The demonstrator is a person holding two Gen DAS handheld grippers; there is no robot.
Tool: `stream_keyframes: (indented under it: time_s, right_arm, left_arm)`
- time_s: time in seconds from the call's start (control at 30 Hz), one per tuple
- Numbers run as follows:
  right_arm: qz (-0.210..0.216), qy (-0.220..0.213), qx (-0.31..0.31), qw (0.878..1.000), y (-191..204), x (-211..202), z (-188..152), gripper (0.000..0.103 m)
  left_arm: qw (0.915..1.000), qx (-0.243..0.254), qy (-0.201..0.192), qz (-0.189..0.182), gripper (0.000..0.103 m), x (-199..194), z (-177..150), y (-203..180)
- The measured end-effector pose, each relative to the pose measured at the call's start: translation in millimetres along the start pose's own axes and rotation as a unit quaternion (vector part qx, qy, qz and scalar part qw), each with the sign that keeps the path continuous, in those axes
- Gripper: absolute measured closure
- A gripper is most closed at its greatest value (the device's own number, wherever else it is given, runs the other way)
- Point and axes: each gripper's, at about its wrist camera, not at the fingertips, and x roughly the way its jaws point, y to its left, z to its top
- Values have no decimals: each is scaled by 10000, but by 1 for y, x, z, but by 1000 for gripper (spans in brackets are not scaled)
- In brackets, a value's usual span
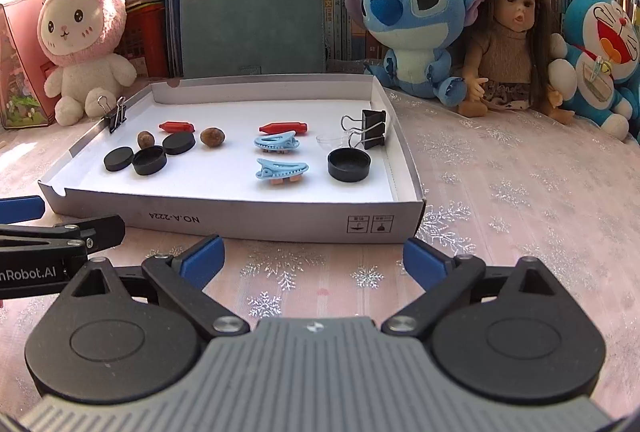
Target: Organize rigid objects
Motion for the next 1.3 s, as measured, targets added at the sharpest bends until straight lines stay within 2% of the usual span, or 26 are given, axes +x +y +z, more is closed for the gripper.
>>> stream_keyframes:
  time_s: [0.17, 0.5, 1.3]
  right_arm:
    - [-99, 124, -25, 9999, -1, 8, -7, 0]
    - [-75, 157, 38, 9998, -2, 10, -7, 0]
    - [-64, 159, 53, 9998, -2, 10, -8, 0]
  left_arm:
    - [9998, -66, 140, 136, 8, 11, -7, 2]
    - [9995, -122, 170, 239, 0, 17, -10, 5]
    - [9994, -108, 182, 256, 0, 18, -10, 5]
